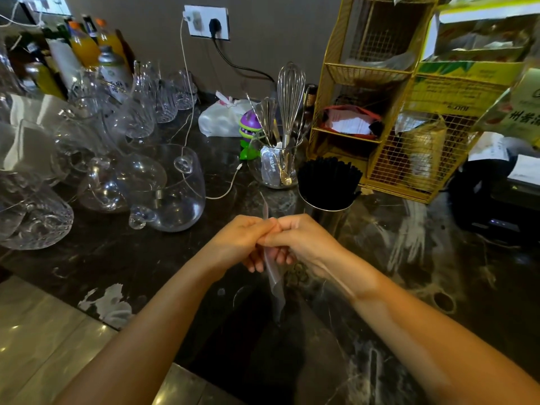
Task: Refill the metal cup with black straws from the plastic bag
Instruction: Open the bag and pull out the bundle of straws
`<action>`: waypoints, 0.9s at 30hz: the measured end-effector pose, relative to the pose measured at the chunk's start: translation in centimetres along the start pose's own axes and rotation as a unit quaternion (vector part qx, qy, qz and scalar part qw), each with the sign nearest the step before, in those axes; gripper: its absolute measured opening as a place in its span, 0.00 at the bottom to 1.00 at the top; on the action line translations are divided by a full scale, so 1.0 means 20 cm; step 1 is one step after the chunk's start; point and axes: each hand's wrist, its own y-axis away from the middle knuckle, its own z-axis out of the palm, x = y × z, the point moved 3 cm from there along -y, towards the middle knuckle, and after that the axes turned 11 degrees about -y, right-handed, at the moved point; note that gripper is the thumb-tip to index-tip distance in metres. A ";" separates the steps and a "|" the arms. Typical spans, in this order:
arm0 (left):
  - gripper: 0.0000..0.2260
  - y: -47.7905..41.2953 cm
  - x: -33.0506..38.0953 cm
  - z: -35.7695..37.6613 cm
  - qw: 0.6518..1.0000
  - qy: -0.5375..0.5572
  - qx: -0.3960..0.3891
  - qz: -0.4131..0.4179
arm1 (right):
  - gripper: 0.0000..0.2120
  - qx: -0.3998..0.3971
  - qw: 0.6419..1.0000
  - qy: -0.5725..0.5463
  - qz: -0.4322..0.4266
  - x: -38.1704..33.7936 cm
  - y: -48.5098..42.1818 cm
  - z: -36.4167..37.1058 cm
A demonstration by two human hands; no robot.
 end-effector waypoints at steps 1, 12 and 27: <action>0.18 0.00 0.00 0.00 1.000 0.002 0.003 -0.004 | 0.11 0.002 1.000 -0.003 0.002 0.00 0.00 0.00; 0.16 -0.02 0.03 0.00 0.993 0.110 0.043 0.031 | 0.09 -0.027 0.987 -0.156 -0.026 -0.04 0.03 -0.01; 0.18 -0.04 0.05 -0.12 0.981 0.010 0.194 0.028 | 0.14 0.146 0.982 0.006 -0.123 -0.10 0.04 -0.18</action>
